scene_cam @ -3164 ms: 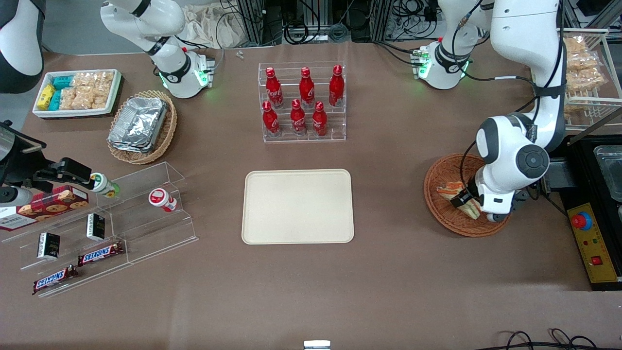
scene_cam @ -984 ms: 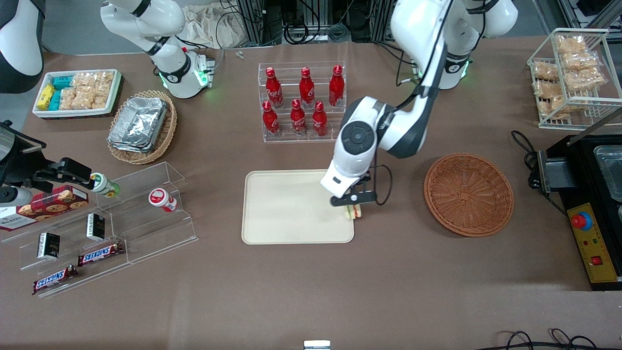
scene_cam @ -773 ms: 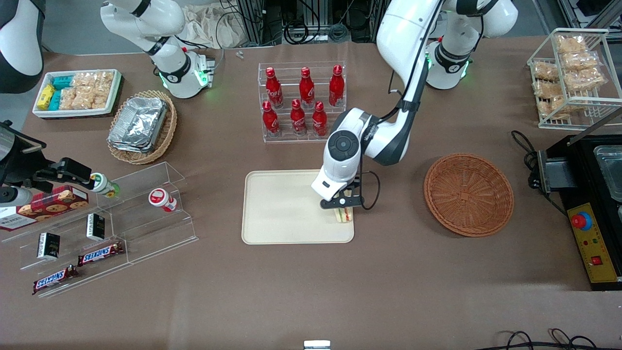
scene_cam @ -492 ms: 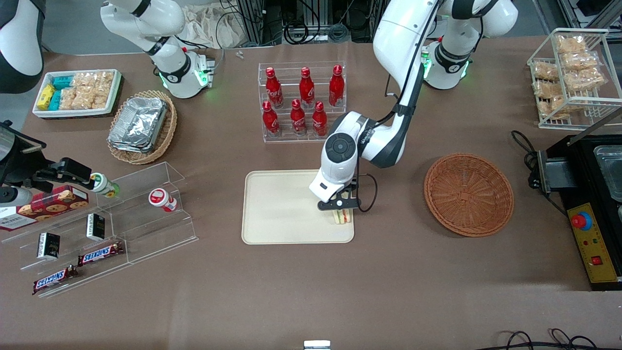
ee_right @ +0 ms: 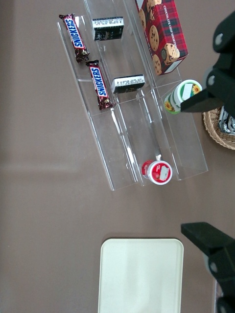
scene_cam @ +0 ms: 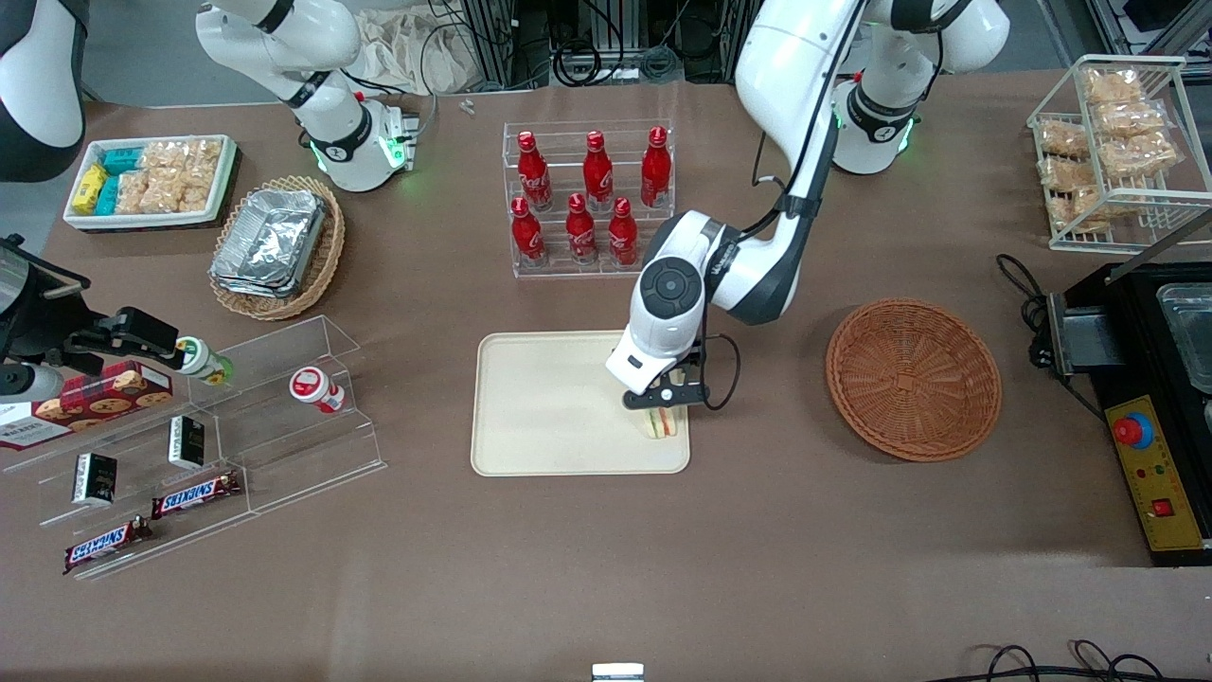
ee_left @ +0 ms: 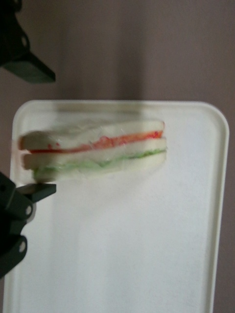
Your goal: Place sandwich from basket to tray
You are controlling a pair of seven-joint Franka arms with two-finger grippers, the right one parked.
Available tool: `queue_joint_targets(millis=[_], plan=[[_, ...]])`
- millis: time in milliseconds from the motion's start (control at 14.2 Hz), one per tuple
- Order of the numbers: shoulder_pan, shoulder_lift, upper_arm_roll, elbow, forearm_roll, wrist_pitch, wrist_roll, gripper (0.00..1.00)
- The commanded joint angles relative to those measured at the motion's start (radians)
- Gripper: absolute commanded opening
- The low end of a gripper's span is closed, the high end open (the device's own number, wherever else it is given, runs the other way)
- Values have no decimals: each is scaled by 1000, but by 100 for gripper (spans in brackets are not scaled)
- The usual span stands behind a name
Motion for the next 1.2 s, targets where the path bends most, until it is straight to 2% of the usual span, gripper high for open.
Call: queue_joint_targets(millis=[0, 352, 633, 1055, 1125], plan=[[6, -110, 87, -11, -16, -171, 122, 100], [5, -224, 296, 1, -9, -400, 389, 100], [3, -238, 446, 61, 41, -523, 412, 100], [6, -236, 469, 64, 44, -563, 400, 100], [5, -233, 503, 62, 44, -564, 400, 100]])
